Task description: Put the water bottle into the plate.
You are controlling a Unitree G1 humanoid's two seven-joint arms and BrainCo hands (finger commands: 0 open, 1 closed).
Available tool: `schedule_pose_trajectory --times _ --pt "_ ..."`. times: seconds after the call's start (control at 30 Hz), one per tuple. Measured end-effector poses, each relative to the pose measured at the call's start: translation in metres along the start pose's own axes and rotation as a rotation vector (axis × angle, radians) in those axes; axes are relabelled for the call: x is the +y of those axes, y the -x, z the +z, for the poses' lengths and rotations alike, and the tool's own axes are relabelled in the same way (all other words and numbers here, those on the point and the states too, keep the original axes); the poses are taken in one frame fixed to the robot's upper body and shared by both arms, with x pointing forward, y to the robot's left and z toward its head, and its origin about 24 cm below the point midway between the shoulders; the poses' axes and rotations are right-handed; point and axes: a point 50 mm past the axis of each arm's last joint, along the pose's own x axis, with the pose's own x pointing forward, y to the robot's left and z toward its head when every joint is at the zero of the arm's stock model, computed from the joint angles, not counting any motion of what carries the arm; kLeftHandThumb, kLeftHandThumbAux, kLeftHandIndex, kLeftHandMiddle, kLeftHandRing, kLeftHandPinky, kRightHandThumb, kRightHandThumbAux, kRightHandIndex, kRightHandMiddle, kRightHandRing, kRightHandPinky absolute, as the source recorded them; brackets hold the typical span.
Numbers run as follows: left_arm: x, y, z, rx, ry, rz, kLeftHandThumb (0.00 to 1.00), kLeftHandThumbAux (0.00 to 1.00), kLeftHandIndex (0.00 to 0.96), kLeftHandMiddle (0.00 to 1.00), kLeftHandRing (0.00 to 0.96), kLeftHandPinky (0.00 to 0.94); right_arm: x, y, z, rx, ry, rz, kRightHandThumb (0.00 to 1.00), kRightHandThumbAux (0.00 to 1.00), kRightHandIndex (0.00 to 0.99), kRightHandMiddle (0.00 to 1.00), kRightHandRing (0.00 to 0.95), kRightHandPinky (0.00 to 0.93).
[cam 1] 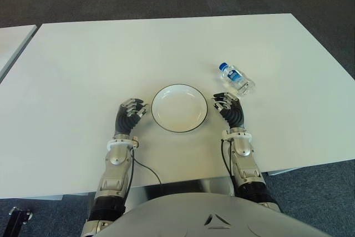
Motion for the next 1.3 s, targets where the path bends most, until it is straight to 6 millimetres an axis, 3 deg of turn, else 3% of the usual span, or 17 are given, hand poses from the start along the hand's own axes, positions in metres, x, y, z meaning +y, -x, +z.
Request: schedule_pose_trajectory --times 0.63,0.87,1.1,1.2,1.3 --pt "-0.001 0.0 -0.001 -0.015 -0.009 -0.003 0.7 0.718 0.429 0.54 0.539 0.504 -0.006 -0.006 0.005 -0.028 0.037 -0.032 0.708 0.734 0.416 0.411 0.395 0.416" --pt "0.0 0.0 -0.001 -0.015 -0.008 -0.003 0.699 0.718 0.43 0.543 0.541 0.501 -0.017 -0.023 0.029 -0.166 0.169 -0.075 0.706 0.733 0.413 0.397 0.382 0.377" --pt "0.0 -0.001 -0.001 -0.012 -0.004 -0.001 0.699 0.718 0.429 0.537 0.533 0.498 -0.023 -0.037 0.06 -0.332 0.341 -0.078 0.694 0.729 0.402 0.329 0.306 0.294" --pt "-0.001 -0.001 -0.001 -0.011 -0.001 0.0 0.698 0.718 0.429 0.537 0.532 0.495 -0.026 -0.045 0.07 -0.395 0.432 -0.068 0.567 0.702 0.234 0.285 0.268 0.256" --pt "-0.001 -0.001 -0.001 -0.009 0.007 0.003 0.699 0.718 0.429 0.538 0.53 0.495 -0.03 -0.055 0.078 -0.437 0.512 -0.07 0.513 0.673 0.158 0.246 0.236 0.219"
